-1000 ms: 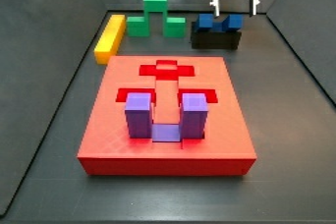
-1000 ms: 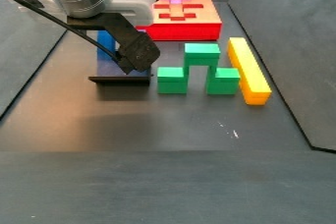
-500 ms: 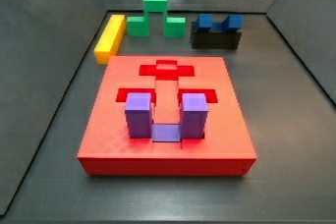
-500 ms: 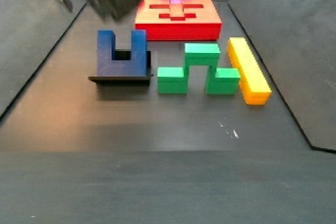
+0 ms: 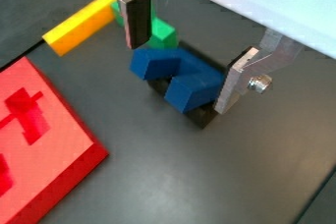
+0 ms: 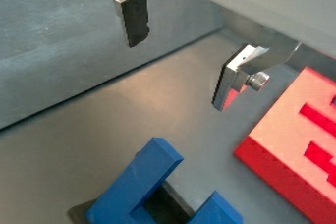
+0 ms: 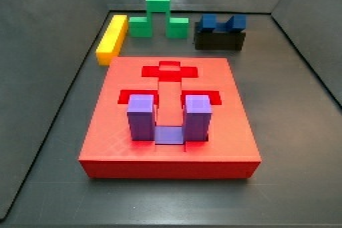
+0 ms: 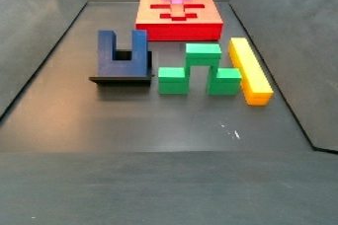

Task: Pick up the blue object. Move up. Place the blue object on the fixture. Regrasp the blue object. Move to above the board. Insert the blue object.
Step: Regrasp the blue object.

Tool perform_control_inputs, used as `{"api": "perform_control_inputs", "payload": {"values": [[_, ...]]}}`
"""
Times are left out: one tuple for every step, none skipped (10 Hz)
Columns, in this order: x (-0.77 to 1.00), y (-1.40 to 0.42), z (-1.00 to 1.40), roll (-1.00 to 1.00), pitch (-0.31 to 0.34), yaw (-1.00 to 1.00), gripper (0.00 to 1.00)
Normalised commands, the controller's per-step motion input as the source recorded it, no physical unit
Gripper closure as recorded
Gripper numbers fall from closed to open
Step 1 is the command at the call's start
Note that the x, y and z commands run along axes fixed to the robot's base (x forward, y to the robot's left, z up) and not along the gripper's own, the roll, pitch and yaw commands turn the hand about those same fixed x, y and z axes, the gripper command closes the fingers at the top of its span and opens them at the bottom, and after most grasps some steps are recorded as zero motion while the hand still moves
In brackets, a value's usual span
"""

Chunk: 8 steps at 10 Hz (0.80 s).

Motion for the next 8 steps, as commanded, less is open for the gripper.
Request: {"api": "perform_control_inputs", "payload": {"values": [[0.06,-0.27,0.09,1.00,0.137,0.05,0.00],[0.06,-0.23,0.06,1.00,0.129,0.08,0.00],[0.14,-0.25,0.00,1.00,0.114,0.08,0.00],[0.03,-0.35,0.00,1.00,0.043,0.07,0.00],[0.10,-0.36,0.00,1.00,0.060,0.09,0.00],[0.18,-0.39,0.00,1.00,0.129,0.09,0.00],[0.00,-0.37,0.00,0.94,0.000,0.07,0.00],[0.06,-0.39,0.06,0.92,0.017,0.07,0.00]]}}
